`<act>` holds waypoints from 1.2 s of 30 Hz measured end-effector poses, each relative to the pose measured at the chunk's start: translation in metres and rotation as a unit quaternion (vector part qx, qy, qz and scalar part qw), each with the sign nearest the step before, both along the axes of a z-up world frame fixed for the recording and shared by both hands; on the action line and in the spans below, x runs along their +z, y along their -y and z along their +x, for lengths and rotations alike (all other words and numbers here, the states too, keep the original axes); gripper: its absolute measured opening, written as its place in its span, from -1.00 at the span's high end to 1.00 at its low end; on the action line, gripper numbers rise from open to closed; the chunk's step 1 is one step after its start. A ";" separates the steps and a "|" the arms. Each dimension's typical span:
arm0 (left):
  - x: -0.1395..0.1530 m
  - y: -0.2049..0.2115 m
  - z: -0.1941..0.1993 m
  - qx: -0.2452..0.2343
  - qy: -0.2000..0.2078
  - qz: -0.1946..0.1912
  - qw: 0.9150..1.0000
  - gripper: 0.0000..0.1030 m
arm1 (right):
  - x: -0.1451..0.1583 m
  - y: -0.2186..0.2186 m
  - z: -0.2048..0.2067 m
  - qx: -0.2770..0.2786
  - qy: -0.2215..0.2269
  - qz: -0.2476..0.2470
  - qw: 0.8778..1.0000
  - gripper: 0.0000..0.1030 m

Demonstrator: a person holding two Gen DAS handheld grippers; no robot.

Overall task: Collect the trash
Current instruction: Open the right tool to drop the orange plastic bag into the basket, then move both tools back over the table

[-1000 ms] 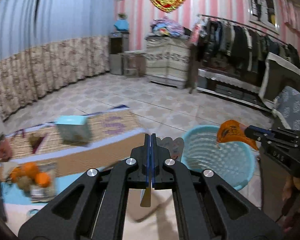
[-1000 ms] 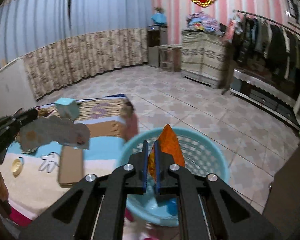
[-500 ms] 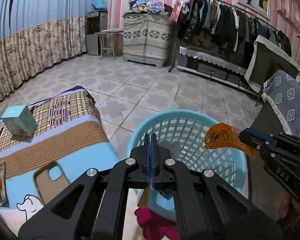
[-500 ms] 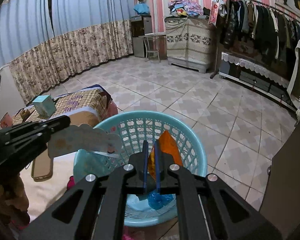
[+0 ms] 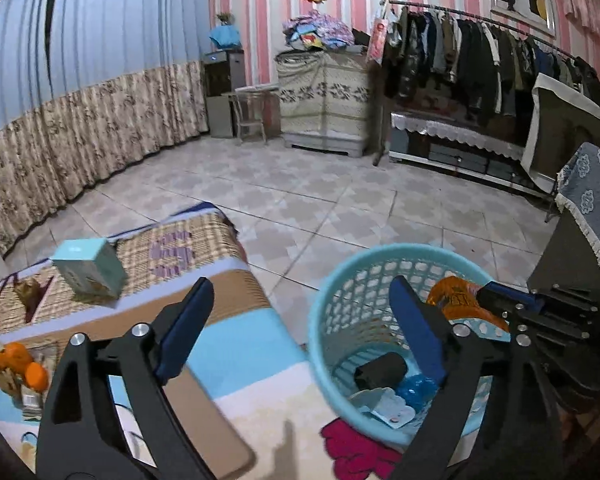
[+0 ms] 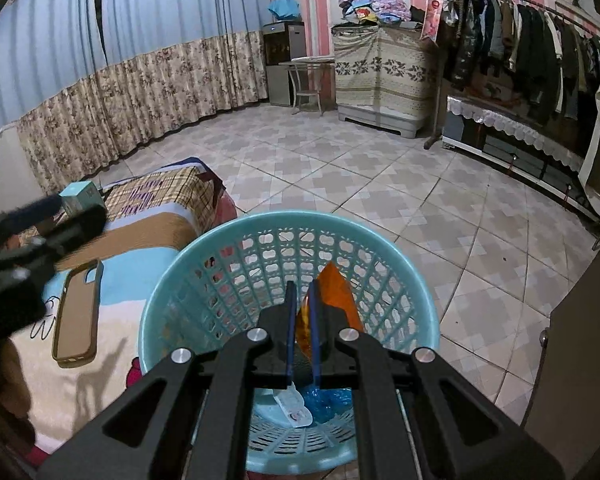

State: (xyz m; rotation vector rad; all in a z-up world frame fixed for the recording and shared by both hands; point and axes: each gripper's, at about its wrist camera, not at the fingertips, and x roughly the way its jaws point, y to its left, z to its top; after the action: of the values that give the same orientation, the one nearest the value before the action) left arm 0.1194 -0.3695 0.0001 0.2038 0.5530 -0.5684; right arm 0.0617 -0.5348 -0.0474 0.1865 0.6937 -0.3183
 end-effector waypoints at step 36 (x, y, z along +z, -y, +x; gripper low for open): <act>0.042 -0.176 0.009 0.138 0.050 -0.009 0.989 -0.89 | 0.060 -0.076 -0.011 -0.022 0.076 -0.050 0.996 -0.89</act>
State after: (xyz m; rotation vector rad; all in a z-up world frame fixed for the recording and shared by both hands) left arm 0.1283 -0.1938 0.0422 0.1346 0.4686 -0.2928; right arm 0.0506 -0.4592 0.0123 0.1298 0.5225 -0.3760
